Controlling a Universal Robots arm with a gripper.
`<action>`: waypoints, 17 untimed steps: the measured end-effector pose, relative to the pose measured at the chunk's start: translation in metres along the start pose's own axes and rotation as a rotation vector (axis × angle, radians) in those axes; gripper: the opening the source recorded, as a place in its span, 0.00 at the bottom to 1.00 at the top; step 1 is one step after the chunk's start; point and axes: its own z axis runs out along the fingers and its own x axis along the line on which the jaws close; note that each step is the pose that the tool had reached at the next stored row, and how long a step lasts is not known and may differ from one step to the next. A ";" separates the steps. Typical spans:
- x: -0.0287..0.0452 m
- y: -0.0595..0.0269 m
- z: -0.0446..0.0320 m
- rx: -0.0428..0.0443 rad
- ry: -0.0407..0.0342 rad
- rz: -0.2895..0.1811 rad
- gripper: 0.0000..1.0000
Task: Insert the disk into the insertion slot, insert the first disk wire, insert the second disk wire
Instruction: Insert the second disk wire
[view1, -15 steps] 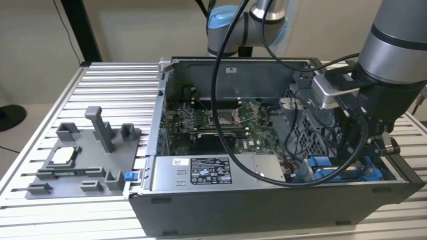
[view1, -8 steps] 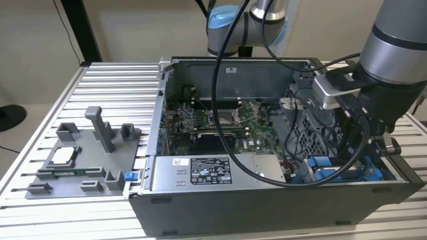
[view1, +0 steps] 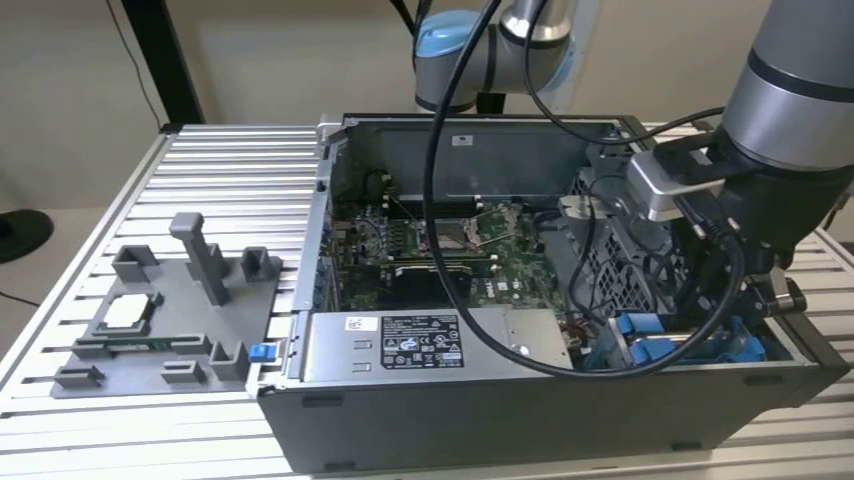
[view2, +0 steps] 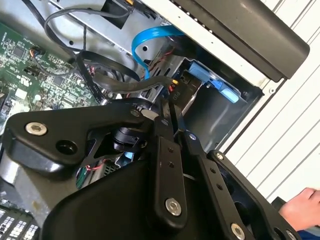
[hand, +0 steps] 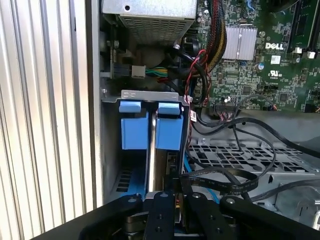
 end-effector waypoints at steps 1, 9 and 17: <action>0.0001 0.0001 0.0005 0.0000 0.0000 0.000 0.00; 0.0004 0.0012 0.0068 -0.0001 0.0020 -0.003 0.00; 0.0000 0.0018 0.0107 -0.0005 0.0028 -0.003 1.00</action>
